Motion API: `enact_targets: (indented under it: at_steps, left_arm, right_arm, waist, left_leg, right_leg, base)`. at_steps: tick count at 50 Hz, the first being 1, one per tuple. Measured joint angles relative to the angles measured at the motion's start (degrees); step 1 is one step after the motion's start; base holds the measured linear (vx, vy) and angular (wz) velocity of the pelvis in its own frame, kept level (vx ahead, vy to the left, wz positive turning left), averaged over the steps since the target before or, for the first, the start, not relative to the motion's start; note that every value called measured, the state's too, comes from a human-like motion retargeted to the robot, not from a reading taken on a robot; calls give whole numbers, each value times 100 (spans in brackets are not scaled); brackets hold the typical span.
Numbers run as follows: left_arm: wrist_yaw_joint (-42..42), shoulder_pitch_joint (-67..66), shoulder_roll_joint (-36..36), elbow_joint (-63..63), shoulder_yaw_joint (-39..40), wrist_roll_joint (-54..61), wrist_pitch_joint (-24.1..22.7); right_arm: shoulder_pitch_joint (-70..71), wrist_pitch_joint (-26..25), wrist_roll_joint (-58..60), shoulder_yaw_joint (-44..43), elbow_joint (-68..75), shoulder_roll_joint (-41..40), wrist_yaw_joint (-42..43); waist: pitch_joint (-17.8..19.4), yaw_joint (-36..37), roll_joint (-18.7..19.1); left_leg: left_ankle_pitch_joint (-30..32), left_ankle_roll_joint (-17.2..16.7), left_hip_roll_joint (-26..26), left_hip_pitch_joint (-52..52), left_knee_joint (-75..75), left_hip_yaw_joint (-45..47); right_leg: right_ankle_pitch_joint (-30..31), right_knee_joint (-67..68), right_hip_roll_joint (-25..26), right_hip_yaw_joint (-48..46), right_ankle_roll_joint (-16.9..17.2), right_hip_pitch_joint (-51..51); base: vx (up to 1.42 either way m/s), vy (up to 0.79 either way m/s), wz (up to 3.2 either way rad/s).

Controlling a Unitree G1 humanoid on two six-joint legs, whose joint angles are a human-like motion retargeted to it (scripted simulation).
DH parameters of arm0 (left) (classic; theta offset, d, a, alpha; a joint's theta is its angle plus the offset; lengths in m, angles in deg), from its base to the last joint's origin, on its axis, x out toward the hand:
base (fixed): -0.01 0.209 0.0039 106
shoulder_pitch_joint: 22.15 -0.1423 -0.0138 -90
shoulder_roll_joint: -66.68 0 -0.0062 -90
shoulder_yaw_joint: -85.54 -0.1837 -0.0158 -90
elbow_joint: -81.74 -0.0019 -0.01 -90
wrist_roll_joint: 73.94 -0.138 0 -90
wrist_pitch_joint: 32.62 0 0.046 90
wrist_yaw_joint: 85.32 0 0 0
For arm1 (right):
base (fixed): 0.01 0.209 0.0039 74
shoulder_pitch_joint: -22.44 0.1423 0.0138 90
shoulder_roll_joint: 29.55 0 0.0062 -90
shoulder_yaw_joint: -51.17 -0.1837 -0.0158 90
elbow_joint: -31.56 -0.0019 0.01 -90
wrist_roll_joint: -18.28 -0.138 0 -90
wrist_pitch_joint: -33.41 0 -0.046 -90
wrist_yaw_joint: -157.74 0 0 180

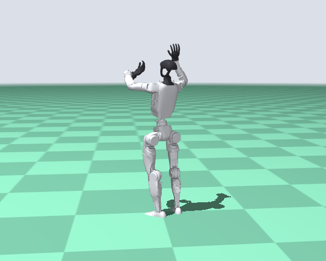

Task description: Upper body actions

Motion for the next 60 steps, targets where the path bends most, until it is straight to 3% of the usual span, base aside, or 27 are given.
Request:
enact_targets:
  at_steps: [5, 10, 13, 15, 18, 20, 23, 30, 33, 38, 41, 46, 51, 55, 58, 60]
  left_arm:
    - [0, -384, 263, 16, 1641, 0, 0]
    - [0, -577, 313, -311, 3806, 0, 0]
    - [0, -527, 680, 61, 4596, 0, 0]
    - [0, -587, 863, 688, 4575, 0, 0]
    - [0, -1105, 197, 1741, 4101, 0, 0]
    - [0, -1463, -388, 1807, 3828, 0, 0]
    - [0, -1493, -574, 1893, 3042, 0, 0]
    - [0, -546, 203, 2025, 328, 0, 0]
    - [0, -193, 401, 1419, -556, 0, 0]
    - [0, 301, 246, 498, -855, 0, 0]
    - [0, 368, 31, 364, -659, 0, 0]
    - [0, 28, -267, 268, 708, 0, 0]
    - [0, -509, -436, -217, 3031, 0, 0]
    - [0, -698, -225, -365, 4976, 0, 0]
    - [0, -428, 124, 186, 6382, 0, 0]
    - [0, -18, 402, 924, 7166, 0, 0]
  right_arm:
    - [-123, 1381, -1554, -309, 1683, -47, -69]
    - [-843, 1313, -2400, -1522, 3814, 20, -536]
    - [-1144, 1062, -2868, -2364, 4698, -233, -746]
    - [-1359, 1161, -3846, -3005, 4864, -463, -1004]
    - [-1741, 2376, -5655, -3776, 4168, -647, -1518]
    - [-1870, 3167, -6209, -3962, 3748, -685, -1261]
    - [-1956, 3669, -5927, -3632, 3070, -657, -782]
    - [-1069, 3210, -4067, -1680, 944, -545, -497]
    - [-395, 2522, -2595, -675, 400, -316, -191]
    - [776, 593, -629, 675, 128, -206, 302]
    - [1079, 535, -552, 1020, 264, -194, 392]
    - [1066, 1141, -1583, 777, 1151, 236, 370]
    - [343, 1592, -2486, -183, 2638, 952, 128]
    - [-358, 2114, -3056, -1230, 4310, 1065, -394]
    - [-759, 2093, -4087, -2299, 5470, 681, -931]
    - [-1139, 1790, -5462, -3284, 5863, 313, -1492]
  waist:
    - [112, -27, 170]
    - [210, -41, 294]
    - [252, -92, 383]
    - [272, -93, 311]
    - [366, 63, 350]
    - [334, 132, 331]
    - [247, 42, 258]
    - [-8, 2, 32]
    - [-60, 13, -59]
    - [18, 52, -71]
    - [104, 84, 3]
    - [207, 113, 179]
    - [299, 191, 412]
    - [383, 236, 591]
    - [386, 218, 693]
    - [378, 164, 602]
  left_leg:
    - [2, -8, 27, -141, 31, 15]
    - [8, -22, 68, -199, 32, 70]
    - [13, -20, 91, -226, 35, 82]
    - [0, -23, 85, -202, 39, 74]
    - [13, -26, 88, -266, 36, 72]
    - [11, -32, 89, -276, 35, 77]
    - [7, -38, 80, -244, 41, 74]
    - [8, -33, 38, -182, 52, 9]
    - [7, -28, 24, -132, 56, -3]
    - [8, -29, 15, -2, 27, 27]
    - [10, -37, 19, 29, -3, 75]
    - [15, -47, 36, -74, -21, 111]
    - [10, -44, 45, -192, -5, 119]
    - [-3, -32, 51, -211, 10, 134]
    - [-3, -27, 51, -222, 13, 140]
    - [-20, -30, 37, -195, 17, 148]
  right_leg:
    - [16, 27, -3, 16, -1, -154]
    - [35, 49, 5, 60, 2, -253]
    - [42, 63, 14, 72, 6, -291]
    - [28, 58, 13, 67, 8, -258]
    - [34, 53, 27, 69, -6, -322]
    - [28, 50, 27, 76, -6, -330]
    - [16, 45, 20, 75, -9, -287]
    - [-13, 15, 9, 15, -18, -156]
    - [-21, 7, 9, 5, -27, -90]
    - [-13, 3, 9, 21, -32, 4]
    - [0, 5, 8, 62, -27, -11]
    - [14, 22, -2, 95, -9, -157]
    - [9, 50, -13, 108, 1, -285]
    - [10, 70, -12, 122, 5, -317]
    - [18, 77, -18, 127, 11, -337]
    - [13, 71, -31, 134, 18, -314]
  base:
    - [-11, -4, -4]
    - [-9, -2, -11]
    - [-5, -2, -4]
    - [0, 0, 0]
    - [-2, 0, 0]
    - [0, 0, 0]
    - [2, 0, 2]
    - [9, 1, 10]
    - [9, -1, 5]
    - [1, 0, 0]
    - [-2, 0, -5]
    - [-7, -1, -7]
    - [-3, 0, -1]
    - [-7, 2, -3]
    - [0, 0, 0]
    - [0, 0, 0]
